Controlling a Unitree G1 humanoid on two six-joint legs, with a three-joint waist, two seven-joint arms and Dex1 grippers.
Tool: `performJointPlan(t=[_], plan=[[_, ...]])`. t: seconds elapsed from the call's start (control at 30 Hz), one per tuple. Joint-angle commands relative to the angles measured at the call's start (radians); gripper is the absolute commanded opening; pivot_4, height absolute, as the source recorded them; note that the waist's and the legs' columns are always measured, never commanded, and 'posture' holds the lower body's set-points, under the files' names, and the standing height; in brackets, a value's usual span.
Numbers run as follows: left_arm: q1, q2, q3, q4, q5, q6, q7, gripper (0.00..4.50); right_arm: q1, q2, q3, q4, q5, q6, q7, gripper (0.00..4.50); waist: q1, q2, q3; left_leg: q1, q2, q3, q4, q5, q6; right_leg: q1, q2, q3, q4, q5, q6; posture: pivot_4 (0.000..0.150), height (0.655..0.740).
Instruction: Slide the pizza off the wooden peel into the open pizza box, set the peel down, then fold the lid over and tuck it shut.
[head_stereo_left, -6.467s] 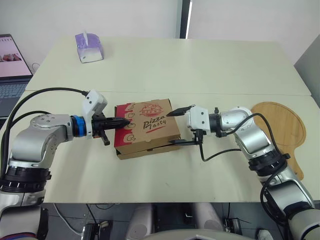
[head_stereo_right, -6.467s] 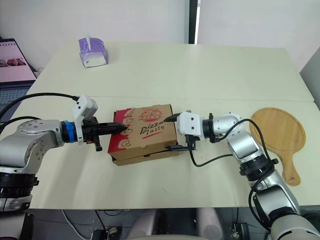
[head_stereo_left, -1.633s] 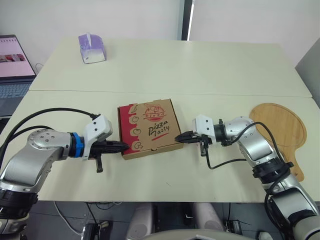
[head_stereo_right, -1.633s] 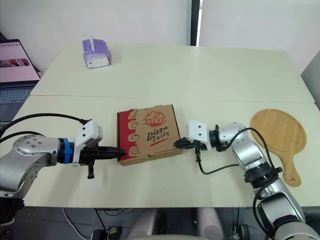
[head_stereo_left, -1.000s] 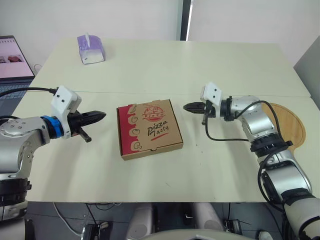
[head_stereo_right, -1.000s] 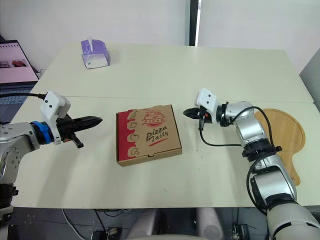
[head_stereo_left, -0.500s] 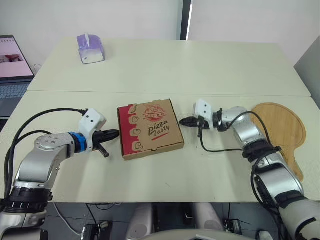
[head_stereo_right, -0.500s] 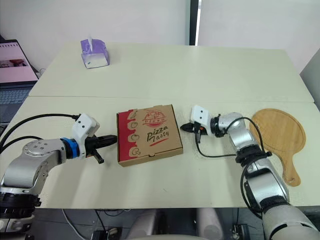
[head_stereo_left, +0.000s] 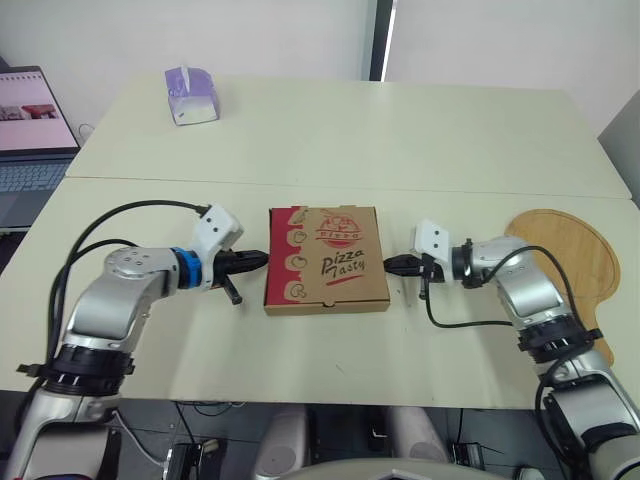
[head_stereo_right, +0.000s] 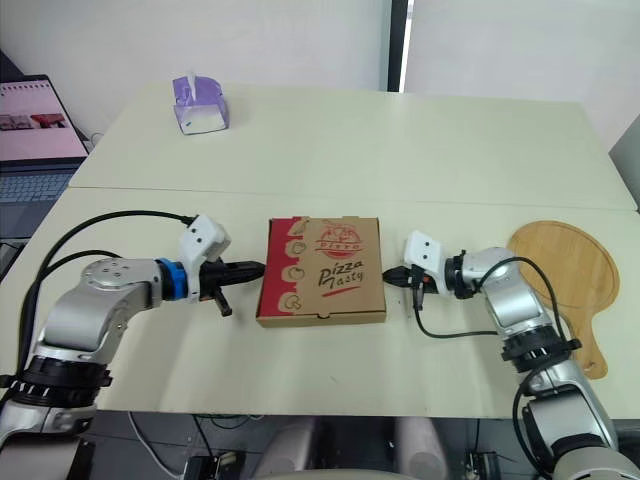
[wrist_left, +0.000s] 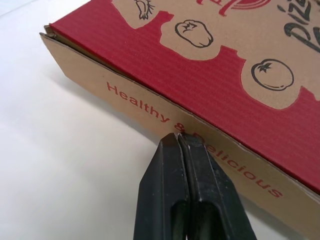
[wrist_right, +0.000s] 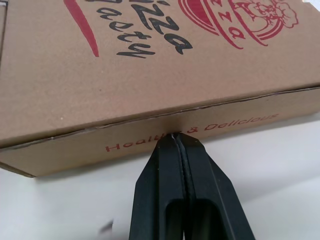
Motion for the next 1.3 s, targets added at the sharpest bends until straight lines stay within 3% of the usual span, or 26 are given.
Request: performJointPlan(t=[0.03,0.37,0.77,1.03,1.3], plan=[[-0.062,-0.056,-0.086,0.006,0.009,-0.065,-0.07,0.0,0.019,-0.017,-0.032,-0.131,0.062,0.028,0.009,0.05,0.001,0.0,0.0,0.0,0.0,0.0,0.0,0.0,0.0,0.0,0.0,0.0,0.0,0.0,0.0,0.15,0.74],[-0.162,-0.138,-0.15,0.133,0.087,-0.144,-0.131,0.0,0.086,-0.082,-0.068,-0.234,0.083,0.094,-0.007,0.05,0.002,0.0,0.0,0.001,0.0,0.0,0.001,0.0,0.0,0.002,0.0,0.0,0.0,0.0,0.0,0.15,0.74],[-0.147,-0.15,-0.143,0.124,0.104,-0.147,-0.147,0.0,0.056,-0.087,-0.06,-0.135,0.049,0.059,-0.025,0.05,0.001,0.0,0.0,0.002,0.0,0.0,0.001,0.0,0.0,0.002,0.0,0.0,0.0,0.0,0.0,0.15,0.74],[-0.139,-0.064,-0.047,0.166,0.118,-0.194,-0.144,0.0,0.005,-0.16,-0.116,0.01,0.037,-0.036,-0.018,0.05,0.001,0.0,0.0,0.003,0.0,0.0,0.001,0.0,0.001,0.004,0.0,0.0,0.0,0.0,0.0,0.15,0.74],[-0.221,0.0,0.095,0.211,0.021,-0.209,-0.177,0.0,-0.129,-0.216,-0.197,0.137,0.101,-0.077,0.006,0.05,0.0,0.0,0.001,0.003,0.001,0.0,0.0,0.0,0.0,0.004,0.001,-0.001,-0.001,0.0,0.0,0.15,0.74]])
